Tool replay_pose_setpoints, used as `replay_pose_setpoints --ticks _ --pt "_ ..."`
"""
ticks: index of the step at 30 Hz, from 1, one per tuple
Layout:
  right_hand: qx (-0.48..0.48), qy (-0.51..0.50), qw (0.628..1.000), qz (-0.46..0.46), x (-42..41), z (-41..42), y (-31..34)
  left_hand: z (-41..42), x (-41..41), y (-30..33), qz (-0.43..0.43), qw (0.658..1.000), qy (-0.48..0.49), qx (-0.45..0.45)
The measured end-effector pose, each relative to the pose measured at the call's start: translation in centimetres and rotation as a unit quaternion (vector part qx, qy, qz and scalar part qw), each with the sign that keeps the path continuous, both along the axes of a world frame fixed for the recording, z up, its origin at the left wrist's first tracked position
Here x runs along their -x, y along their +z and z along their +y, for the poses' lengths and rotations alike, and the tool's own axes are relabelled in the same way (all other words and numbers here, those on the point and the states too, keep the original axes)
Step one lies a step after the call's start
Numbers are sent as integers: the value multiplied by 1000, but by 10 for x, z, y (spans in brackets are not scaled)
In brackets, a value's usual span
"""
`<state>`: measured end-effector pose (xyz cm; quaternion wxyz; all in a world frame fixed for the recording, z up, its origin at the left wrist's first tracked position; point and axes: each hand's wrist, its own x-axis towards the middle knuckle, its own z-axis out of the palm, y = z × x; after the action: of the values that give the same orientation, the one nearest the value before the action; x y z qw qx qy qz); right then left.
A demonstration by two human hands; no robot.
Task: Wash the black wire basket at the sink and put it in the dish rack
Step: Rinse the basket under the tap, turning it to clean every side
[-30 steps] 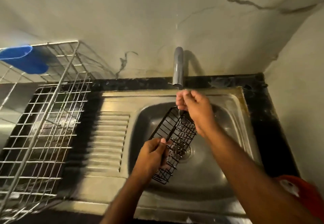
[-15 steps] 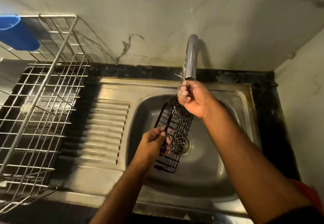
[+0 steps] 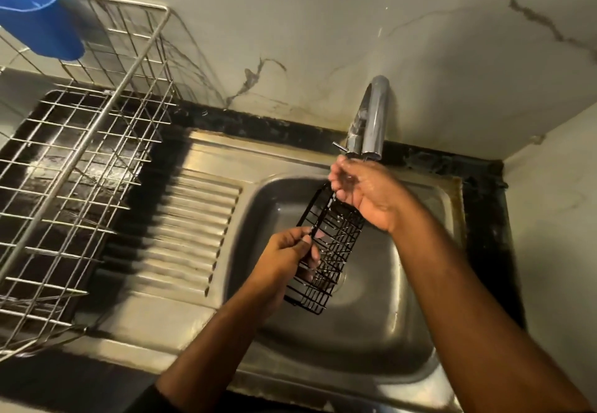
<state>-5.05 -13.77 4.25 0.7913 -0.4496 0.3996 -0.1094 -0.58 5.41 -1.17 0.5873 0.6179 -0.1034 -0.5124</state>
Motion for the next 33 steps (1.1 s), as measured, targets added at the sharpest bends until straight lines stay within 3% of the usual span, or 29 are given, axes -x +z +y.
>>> replay_pose_setpoints --ticks 2,5,8,10,13,17,20,22,26,28,31,33 --pt "-43 -22 999 -9 -3 2 -2 0 0 0 -6 1000 -4 -2" --pt "-17 30 999 29 -1 4 -4 1 -2 1 -16 1000 -5 -4" --pt "-43 -41 998 9 -2 0 -3 3 -5 1 -41 999 -14 -8" --pt "-3 -7 999 40 -1 -3 1 4 -6 0 -48 999 -23 -11" --pt "-39 -2 999 -9 1 -2 3 3 -6 4 -59 997 -44 -15" --pt "66 93 992 47 3 5 4 0 -4 11 -68 996 -56 -11" --pt "133 72 987 54 10 6 4 -1 -8 13 -73 996 -58 -10" --pt "184 119 973 68 17 4 6 0 -10 16 -71 996 -57 -10" --pt "101 15 995 11 18 3 6 0 -12 17 -64 996 -53 -13" --pt "99 43 994 20 15 6 8 0 -12 18 -58 997 -51 -14" --pt "94 -50 994 14 12 7 2 -1 -12 21 -59 997 -43 -19" --pt "130 -14 991 34 13 9 1 -1 -11 23 -56 998 -35 -16"
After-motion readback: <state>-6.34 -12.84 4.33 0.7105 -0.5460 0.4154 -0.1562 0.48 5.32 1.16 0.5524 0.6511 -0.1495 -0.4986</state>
